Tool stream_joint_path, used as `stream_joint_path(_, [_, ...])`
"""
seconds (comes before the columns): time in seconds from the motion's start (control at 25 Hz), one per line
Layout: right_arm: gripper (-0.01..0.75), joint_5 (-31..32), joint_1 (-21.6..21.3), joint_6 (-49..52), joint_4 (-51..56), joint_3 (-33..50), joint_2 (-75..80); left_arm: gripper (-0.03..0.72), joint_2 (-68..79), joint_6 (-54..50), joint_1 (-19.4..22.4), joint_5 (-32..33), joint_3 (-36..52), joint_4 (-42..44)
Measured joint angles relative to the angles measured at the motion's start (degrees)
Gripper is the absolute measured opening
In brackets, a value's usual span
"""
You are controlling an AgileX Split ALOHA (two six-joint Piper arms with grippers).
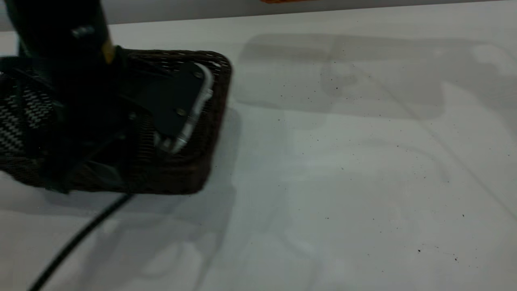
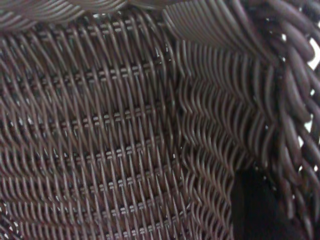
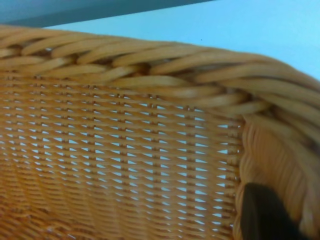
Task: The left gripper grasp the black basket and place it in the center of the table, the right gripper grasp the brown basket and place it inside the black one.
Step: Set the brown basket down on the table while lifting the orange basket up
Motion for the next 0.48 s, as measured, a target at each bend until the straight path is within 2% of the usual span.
stream_joint_path(0.2, [0.108,0.0,0.0,0.0,0.0,0.0,0.0,0.17,0.0,-4.73,-5.74,-2.53,-0.9,-0.38])
stream_joint_path(0.48, [0.108,0.8,0.0,0.06,0.0,0.0,0.0,0.146,0.0,-16.36,-10.0,-3.04,-5.55,-2.96])
